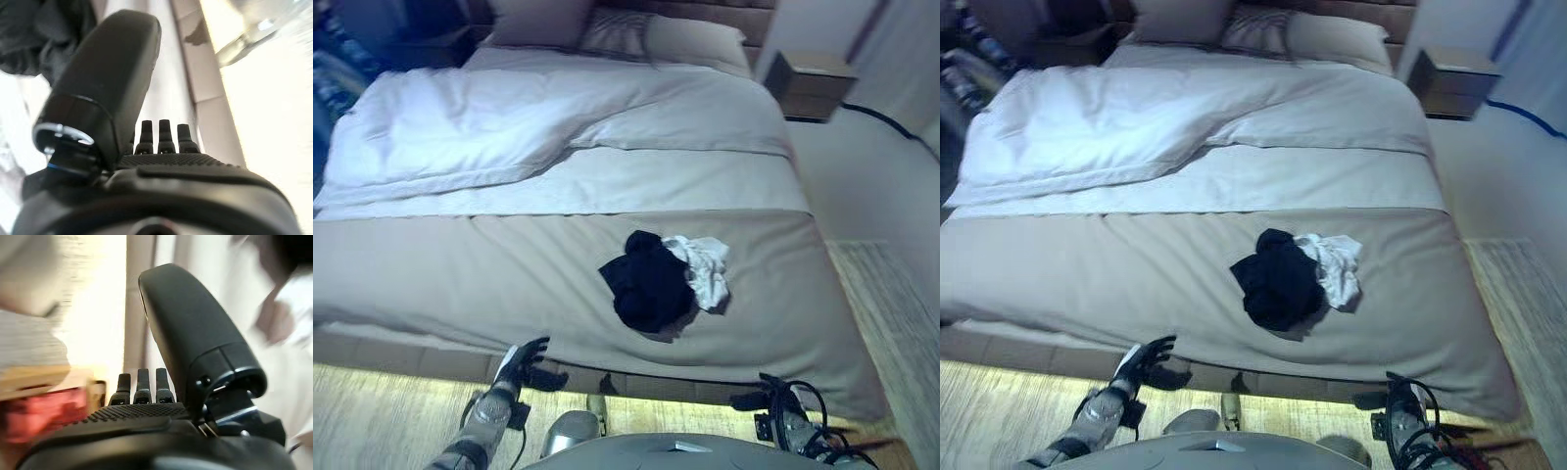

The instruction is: Pick up the clothes from the bed and place them into the basket

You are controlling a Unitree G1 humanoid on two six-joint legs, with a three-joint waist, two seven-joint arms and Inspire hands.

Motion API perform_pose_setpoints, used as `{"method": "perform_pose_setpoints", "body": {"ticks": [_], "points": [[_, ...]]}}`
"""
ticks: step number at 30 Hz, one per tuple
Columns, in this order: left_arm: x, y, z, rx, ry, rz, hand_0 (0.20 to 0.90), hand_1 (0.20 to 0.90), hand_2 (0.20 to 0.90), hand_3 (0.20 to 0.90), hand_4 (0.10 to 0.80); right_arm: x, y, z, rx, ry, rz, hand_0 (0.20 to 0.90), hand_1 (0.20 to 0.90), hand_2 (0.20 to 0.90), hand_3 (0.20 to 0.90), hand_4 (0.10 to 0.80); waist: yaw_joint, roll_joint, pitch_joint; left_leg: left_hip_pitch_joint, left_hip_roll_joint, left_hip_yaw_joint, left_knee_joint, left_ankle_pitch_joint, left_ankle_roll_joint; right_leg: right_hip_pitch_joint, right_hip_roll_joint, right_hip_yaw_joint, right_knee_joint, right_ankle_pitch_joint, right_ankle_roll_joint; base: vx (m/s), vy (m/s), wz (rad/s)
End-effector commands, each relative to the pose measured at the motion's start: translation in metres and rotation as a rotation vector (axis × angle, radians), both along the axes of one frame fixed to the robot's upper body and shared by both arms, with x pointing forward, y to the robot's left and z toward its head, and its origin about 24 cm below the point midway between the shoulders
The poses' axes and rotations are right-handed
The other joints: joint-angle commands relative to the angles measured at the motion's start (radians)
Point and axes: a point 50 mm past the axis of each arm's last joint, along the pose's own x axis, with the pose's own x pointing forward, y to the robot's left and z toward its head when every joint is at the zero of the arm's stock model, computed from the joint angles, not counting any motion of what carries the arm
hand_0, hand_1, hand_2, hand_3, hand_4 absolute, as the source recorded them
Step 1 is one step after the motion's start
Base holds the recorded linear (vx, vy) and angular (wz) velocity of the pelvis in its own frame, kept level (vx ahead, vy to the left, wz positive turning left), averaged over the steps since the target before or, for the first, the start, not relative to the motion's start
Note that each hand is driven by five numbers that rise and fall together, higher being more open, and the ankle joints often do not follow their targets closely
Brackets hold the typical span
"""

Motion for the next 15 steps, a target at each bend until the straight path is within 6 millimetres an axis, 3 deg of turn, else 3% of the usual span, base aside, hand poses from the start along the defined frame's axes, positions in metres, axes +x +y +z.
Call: {"method": "perform_pose_setpoints", "body": {"ticks": [1,3,4,5,8,13,15], "points": [[-0.002,0.010,0.004,0.036,-0.021,0.012,0.900,0.900,0.900,0.900,0.800,0.038,-0.028,0.032,-0.155,-0.202,0.058,0.900,0.900,0.900,0.900,0.800,0.010,-0.037,-0.038,0.050,-0.026,0.006,0.033,-0.116,-0.081,-0.050,0.072,0.013,-0.296,0.099,-0.047,0.108,-0.305,0.74],[0.001,0.017,0.008,0.053,-0.044,0.060,0.900,0.900,0.900,0.900,0.800,0.051,-0.030,0.041,-0.191,-0.242,0.119,0.900,0.900,0.900,0.900,0.800,-0.004,-0.064,-0.029,0.040,-0.018,-0.024,0.039,-0.126,-0.102,-0.058,0.109,0.032,-0.475,0.122,-0.040,0.143,-0.328,0.67],[0.001,0.022,0.010,0.058,-0.052,0.072,0.900,0.900,0.900,0.900,0.800,0.053,-0.033,0.044,-0.214,-0.253,0.138,0.900,0.900,0.900,0.900,0.800,-0.008,-0.066,-0.026,0.030,-0.013,-0.049,0.039,-0.126,-0.097,-0.063,0.121,0.079,-0.458,0.115,-0.041,0.185,-0.300,0.67],[-0.001,0.026,0.010,0.066,-0.046,0.086,0.900,0.900,0.900,0.900,0.800,0.054,-0.037,0.047,-0.223,-0.260,0.149,0.900,0.900,0.900,0.900,0.800,-0.001,-0.073,-0.027,0.022,-0.011,-0.070,0.036,-0.119,-0.096,-0.042,0.134,0.090,-0.488,0.092,-0.047,0.110,-0.190,0.91],[-0.018,0.033,0.005,0.090,-0.010,0.122,0.900,0.900,0.900,0.900,0.800,0.066,-0.043,0.056,-0.287,-0.259,0.187,0.900,0.900,0.900,0.900,0.800,0.042,-0.090,-0.035,0.005,-0.002,-0.093,0.029,-0.098,-0.107,-0.002,0.157,0.051,-0.498,0.069,-0.058,0.102,-0.172,0.79],[-0.042,0.041,-0.003,0.113,0.062,0.172,0.900,0.900,0.900,0.900,0.800,0.082,-0.066,0.076,-0.430,-0.225,0.127,0.900,0.900,0.900,0.900,0.800,0.095,-0.102,-0.025,-0.032,0.022,-0.111,0.039,-0.076,-0.130,0.032,0.190,0.020,-0.537,0.029,-0.090,0.084,-0.165,0.13],[-0.041,0.043,-0.002,0.110,0.058,0.171,0.900,0.900,0.900,0.900,0.800,0.093,-0.073,0.086,-0.456,-0.238,0.098,0.900,0.900,0.900,0.900,0.800,0.114,-0.098,-0.008,-0.066,0.028,-0.124,0.051,-0.065,-0.139,0.018,0.195,0.007,-0.535,0.024,-0.098,-0.047,-0.129,0.16]]}}
